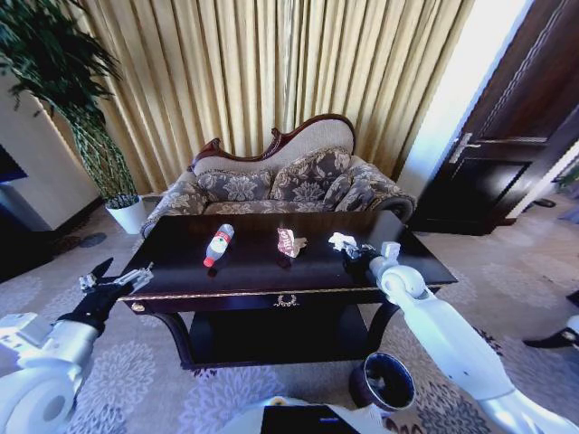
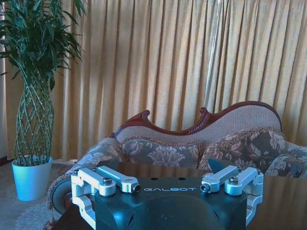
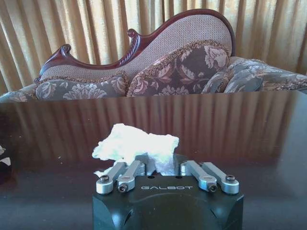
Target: Move to the front of the table and place the trash on the table into the trash bin.
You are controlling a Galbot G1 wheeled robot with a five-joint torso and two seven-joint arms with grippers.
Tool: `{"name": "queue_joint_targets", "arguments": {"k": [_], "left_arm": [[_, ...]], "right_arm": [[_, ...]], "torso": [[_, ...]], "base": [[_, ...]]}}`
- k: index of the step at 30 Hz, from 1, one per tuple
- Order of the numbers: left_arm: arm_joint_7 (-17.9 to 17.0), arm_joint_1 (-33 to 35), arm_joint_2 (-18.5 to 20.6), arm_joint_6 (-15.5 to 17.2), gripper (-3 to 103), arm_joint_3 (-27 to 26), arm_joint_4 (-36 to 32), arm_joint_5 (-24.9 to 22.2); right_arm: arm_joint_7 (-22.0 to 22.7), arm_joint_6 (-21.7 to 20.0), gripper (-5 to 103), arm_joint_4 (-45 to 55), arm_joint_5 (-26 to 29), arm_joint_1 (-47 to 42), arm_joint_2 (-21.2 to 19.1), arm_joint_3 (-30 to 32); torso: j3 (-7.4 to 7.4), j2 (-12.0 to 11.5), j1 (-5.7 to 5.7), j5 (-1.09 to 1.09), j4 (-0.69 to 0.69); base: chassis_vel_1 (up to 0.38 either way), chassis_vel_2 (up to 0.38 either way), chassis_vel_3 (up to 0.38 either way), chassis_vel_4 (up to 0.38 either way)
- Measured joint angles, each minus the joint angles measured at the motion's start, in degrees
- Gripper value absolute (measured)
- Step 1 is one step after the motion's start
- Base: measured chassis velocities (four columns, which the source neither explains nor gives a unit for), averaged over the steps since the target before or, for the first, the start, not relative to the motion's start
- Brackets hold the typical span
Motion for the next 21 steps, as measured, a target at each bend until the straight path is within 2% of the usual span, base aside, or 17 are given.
{"name": "queue_joint_targets", "arguments": {"k": [1,3,4,5,7,8,9,15,21], "left_arm": [[0.0,0.0,0.0,0.0,100,0.0,0.0,0.0],[0.0,0.0,0.0,0.0,100,0.1,0.0,0.0],[0.0,-0.1,0.0,0.0,100,0.1,0.0,0.0],[0.0,-0.1,0.0,0.0,100,0.1,0.0,0.0],[0.0,-0.1,-0.1,0.0,100,0.1,0.0,0.0],[0.0,-0.1,-0.1,0.0,100,0.1,0.0,0.0],[0.0,-0.1,0.0,0.0,100,0.1,0.0,0.0],[0.0,0.0,0.1,-0.1,100,-0.2,0.0,0.0],[0.1,-0.2,-0.1,-0.1,100,-0.2,0.0,0.0]], "right_arm": [[0.0,0.0,29,0.0,0.0,0.0,0.0,0.0],[0.0,0.1,18,0.1,0.0,-0.3,-0.2,0.3],[0.0,0.1,18,0.1,0.0,-0.4,-0.2,0.4],[0.0,0.1,12,0.3,-0.1,-0.5,-0.3,0.5],[0.0,0.1,12,0.4,-0.1,-0.6,-0.3,0.6],[0.0,0.1,2,0.6,-0.1,-0.7,-0.3,0.8],[0.0,0.1,1,0.9,-0.1,-1.0,-0.3,1.0],[0.0,0.4,0,2.5,-0.2,-2.3,-0.5,2.0],[0.5,3.4,0,8.2,1.4,-7.9,-1.1,6.7]], "torso": [[0.0,0.0,0.0,0.0,0.0],[0.0,0.0,0.0,0.0,0.0],[0.0,0.0,0.0,0.0,-0.01],[0.0,0.0,0.0,0.0,0.0],[0.0,0.0,0.0,0.0,0.0],[0.0,0.0,0.0,0.0,0.0],[0.0,0.0,0.0,0.0,0.0],[0.0,0.0,0.0,0.0,0.0],[0.0,0.0,0.0,0.0,0.01]], "base": [[0.0,0.0,0.0,0.0],[0.0,0.0,0.0,0.0],[0.0,0.0,0.0,0.0],[0.0,0.0,0.0,0.0],[0.0,0.0,0.0,0.0],[0.0,0.0,0.0,0.0],[0.0,0.0,0.0,0.0],[0.0,0.0,0.0,0.0],[0.0,0.0,0.0,0.0]]}}
